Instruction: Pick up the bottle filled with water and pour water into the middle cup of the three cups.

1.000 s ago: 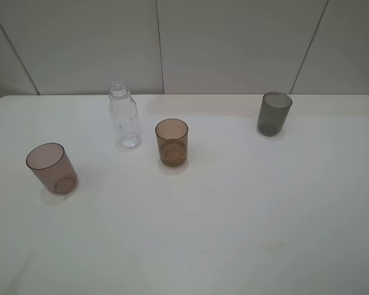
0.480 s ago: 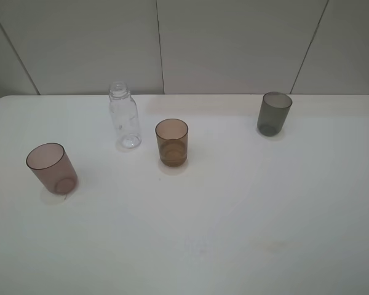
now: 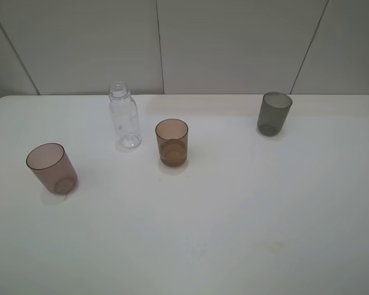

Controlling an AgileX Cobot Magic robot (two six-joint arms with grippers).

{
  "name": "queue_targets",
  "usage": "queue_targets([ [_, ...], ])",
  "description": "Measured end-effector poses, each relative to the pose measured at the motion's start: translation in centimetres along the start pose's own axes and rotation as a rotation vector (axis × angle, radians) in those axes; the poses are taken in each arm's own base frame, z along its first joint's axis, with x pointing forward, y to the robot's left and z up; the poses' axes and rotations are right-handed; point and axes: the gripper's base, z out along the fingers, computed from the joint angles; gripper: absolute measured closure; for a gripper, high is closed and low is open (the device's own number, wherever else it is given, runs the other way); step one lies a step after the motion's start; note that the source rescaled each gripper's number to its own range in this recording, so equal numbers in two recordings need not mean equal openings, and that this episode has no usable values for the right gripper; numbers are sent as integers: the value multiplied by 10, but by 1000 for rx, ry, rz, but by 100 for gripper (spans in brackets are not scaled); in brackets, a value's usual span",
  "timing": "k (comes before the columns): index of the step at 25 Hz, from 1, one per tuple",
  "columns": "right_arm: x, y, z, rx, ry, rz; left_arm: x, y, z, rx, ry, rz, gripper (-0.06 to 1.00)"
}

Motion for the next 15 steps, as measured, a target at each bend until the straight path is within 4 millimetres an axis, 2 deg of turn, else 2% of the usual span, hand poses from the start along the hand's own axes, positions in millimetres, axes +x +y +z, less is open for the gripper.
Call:
queue_targets([
  [9,0,0,0,0,0,0,0,-1,0,5,2,14,-5],
  [15,0,0,0,0,0,0,1,-3,0,-94,-5,-49,-5],
])
